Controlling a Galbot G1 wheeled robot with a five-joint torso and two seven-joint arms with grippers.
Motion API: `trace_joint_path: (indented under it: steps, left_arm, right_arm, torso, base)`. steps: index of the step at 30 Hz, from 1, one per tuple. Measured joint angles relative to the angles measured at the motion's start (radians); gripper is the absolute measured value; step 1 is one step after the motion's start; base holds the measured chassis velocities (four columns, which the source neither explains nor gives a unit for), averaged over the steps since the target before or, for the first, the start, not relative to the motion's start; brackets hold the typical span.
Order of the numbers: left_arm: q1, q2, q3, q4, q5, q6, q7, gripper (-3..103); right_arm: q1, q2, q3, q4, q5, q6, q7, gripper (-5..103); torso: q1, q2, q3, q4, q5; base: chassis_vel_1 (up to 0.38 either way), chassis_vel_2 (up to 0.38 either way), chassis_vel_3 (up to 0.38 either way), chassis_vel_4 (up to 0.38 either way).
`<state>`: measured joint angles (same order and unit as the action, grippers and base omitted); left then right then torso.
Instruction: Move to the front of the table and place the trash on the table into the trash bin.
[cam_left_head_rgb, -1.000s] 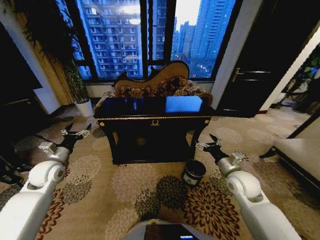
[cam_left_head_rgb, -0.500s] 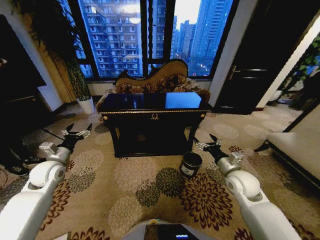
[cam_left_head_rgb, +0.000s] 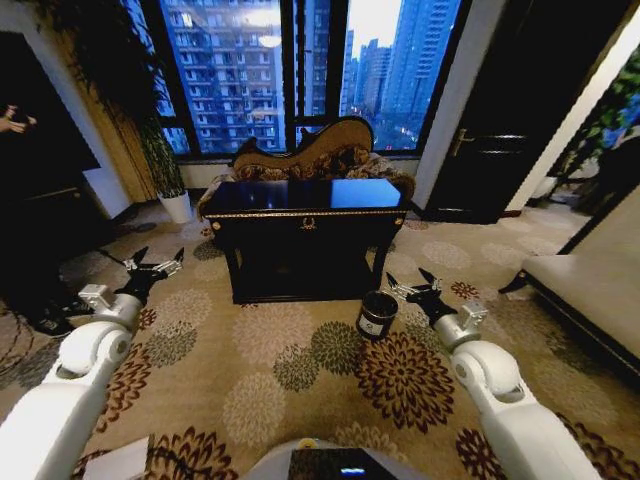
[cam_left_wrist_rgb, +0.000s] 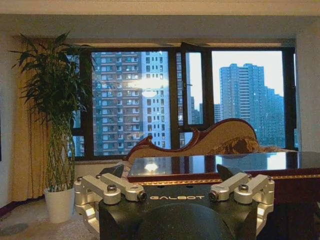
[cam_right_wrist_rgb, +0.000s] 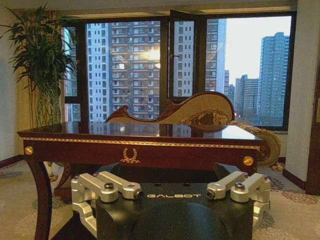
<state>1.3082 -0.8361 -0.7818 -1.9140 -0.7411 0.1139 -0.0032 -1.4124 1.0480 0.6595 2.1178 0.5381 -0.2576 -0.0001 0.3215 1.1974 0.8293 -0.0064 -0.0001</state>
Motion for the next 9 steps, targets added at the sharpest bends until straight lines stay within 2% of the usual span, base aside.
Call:
trace_joint_path:
  steps: [9]
  left_arm:
    - [0.001, -0.006, 0.001, 0.0, 0.0, 0.0, 0.001, 100]
  right_arm:
    - [-0.005, 0.004, 0.001, 0.0, -0.004, 0.0, 0.0, 100]
  torso:
    - [0.0, 0.0, 0.0, 0.0, -0.0002]
  base:
    - [0.172, -0.16, -0.163, 0.171]
